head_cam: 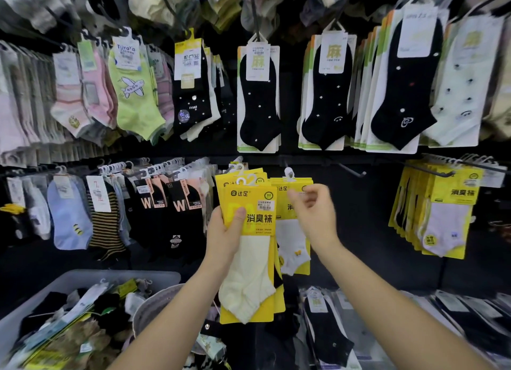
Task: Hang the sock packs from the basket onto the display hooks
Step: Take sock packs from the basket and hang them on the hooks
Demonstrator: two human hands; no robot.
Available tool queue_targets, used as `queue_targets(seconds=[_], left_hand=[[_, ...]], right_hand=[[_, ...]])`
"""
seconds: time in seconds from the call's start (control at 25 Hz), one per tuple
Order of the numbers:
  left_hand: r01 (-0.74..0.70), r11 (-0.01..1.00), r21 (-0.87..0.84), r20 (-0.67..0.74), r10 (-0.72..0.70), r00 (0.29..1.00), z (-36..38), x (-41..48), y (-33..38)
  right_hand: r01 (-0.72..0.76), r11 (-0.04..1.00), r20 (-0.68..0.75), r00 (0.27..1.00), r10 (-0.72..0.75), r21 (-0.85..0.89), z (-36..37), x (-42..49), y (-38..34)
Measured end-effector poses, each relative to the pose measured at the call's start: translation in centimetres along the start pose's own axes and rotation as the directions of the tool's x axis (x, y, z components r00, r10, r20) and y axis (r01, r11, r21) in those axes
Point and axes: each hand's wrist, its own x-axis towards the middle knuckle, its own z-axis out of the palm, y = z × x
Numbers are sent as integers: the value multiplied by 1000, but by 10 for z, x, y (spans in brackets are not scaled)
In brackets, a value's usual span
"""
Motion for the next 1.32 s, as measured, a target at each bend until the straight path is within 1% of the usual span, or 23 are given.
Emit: queue_targets(seconds=[0.08,0.12,0.2,0.28,0.4,0.52,0.6,0.68,0.84,1.04,1.16,1.32], left_hand=[[-20,1000,-6,16,20,1000,11,-4,2],[-19,1000,-18,33,20,999,17,-6,2],[19,996,-85,72,-13,997,23,-9,2],[42,990,-137,83,-31,996,25,-9,3],[-27,1000,-12,20,28,999,23,-4,4],[-54,998,31,-28,55,998,14,2,7],[-26,1000,17,-38,26,999,4,6,7],[-4,1000,12,-35,4,999,-5,8,6],[-1,1000,26,-49,2,999,-19,3,4],[29,999,17,-48,-28,998,-31,0,2],[33,999,16,-57,-32,998,-33,-1,1],[43,999,31,-60,-41,997,-33,-5,0]], right_hand=[[16,999,157,988,-11,-29,7,-16,-7],[27,998,175,985,-15,-65,8,-20,-8],[33,996,142,990,-21,-81,4,-19,-9],[-24,1000,144,989,25,-10,-4,-15,-8],[-106,990,152,984,91,91,-15,-11,-4],[-113,975,79,992,99,189,-23,-5,-3],[-99,977,64,994,89,190,-27,1,-5],[-87,983,82,994,75,161,-26,5,-8],[-104,987,106,990,91,126,-20,6,-8],[-120,973,30,993,117,198,-14,0,-6],[-168,952,-6,984,175,255,-12,3,-8],[-204,951,-12,977,212,232,-10,3,-9]])
